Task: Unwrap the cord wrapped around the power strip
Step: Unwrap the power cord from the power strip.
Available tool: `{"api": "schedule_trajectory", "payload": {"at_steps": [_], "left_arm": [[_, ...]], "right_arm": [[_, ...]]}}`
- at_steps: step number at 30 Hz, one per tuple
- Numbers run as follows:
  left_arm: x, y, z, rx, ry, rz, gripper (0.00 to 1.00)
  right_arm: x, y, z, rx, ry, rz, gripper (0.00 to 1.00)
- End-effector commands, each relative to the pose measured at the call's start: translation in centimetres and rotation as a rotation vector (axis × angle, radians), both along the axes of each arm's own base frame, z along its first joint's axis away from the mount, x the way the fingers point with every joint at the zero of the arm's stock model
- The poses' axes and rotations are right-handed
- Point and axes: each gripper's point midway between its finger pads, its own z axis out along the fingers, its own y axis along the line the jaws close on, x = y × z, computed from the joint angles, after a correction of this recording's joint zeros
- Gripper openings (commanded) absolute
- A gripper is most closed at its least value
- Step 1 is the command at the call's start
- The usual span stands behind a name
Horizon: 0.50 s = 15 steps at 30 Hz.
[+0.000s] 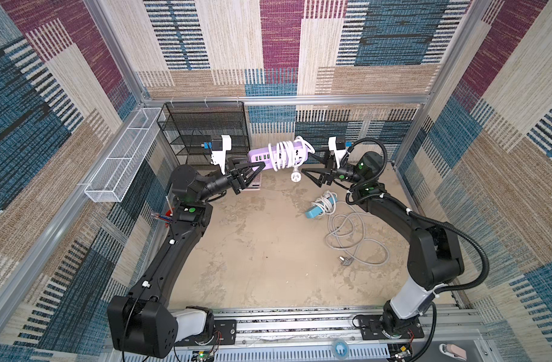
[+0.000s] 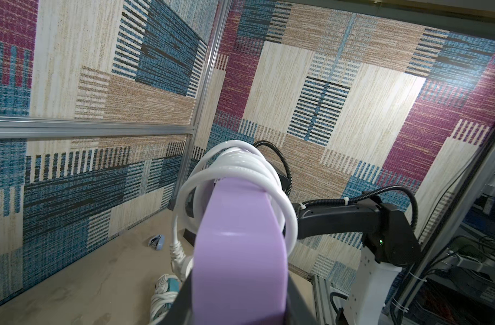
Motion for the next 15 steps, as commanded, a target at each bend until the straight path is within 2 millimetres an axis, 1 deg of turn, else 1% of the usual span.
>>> {"api": "schedule_trajectory", "payload": {"at_steps": [1,4,7,10,11,12,13,15], "left_arm": [[-1.4,-0.1,2.1,-0.021,-0.088,-0.038,0.0],[-1.4,-0.1,2.0,-0.017,-0.092,-0.04,0.0],[-1.4,-0.2,1.8,-0.013,-0.092,-0.044,0.0],[-1.4,-0.2,1.8,-0.011,-0.092,-0.046,0.0],[-1.4,-0.2,1.7,-0.011,-0.091,-0.045,0.0],[-1.4,-0.2,1.7,-0.011,-0.09,-0.046,0.0],[-1.4,-0.2,1.7,-0.011,-0.089,-0.047,0.0],[-1.3,-0.2,1.6,-0.009,-0.089,-0.049,0.0]], "right_arm": [[-0.6,0.5,1.3,0.038,-0.024,0.068,0.99],[-0.5,1.4,1.7,0.041,-0.031,0.091,1.0],[-0.6,2.6,1.9,0.038,-0.036,0.123,0.99],[-0.5,3.7,1.9,0.034,-0.035,0.141,0.95],[-0.3,3.8,1.8,0.034,-0.033,0.142,0.91],[-0.2,4.0,1.7,0.034,-0.03,0.146,0.84],[-0.2,4.1,1.8,0.035,-0.028,0.151,0.74],[0.1,4.2,1.7,0.035,-0.024,0.154,0.4]]}}
